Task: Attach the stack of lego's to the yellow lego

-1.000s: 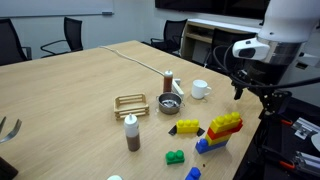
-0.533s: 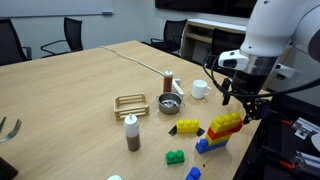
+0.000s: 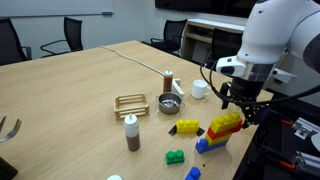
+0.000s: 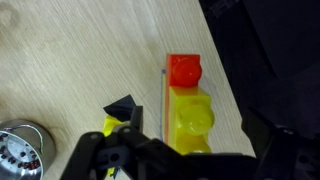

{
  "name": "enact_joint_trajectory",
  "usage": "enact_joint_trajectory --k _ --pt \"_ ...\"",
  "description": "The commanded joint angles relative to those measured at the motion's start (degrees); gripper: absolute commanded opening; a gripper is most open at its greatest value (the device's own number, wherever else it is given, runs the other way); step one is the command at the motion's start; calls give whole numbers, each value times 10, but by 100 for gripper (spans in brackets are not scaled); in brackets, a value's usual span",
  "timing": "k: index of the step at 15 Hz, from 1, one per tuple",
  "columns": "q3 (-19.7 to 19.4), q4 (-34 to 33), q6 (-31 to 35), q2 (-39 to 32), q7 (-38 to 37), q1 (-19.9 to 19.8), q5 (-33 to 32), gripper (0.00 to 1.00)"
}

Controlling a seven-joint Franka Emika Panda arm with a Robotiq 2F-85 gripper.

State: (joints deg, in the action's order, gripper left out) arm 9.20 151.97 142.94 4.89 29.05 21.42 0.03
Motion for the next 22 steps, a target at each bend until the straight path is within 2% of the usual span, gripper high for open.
enact_joint_trajectory --k 1,7,8,10,11,18,22 --pt "18 -5 15 -20 6 -19 -19 100" --pt "26 -10 25 -40 -16 -30 -63 100" --pt "26 -10 25 -40 -19 -31 -70 96" --pt "27 -10 26 -42 -23 -33 -75 72" --pt "27 -10 27 -43 -24 -34 -78 69" --pt "29 -11 28 -48 -24 -36 -78 19" --pt "31 -11 23 -43 -25 -35 -77 16"
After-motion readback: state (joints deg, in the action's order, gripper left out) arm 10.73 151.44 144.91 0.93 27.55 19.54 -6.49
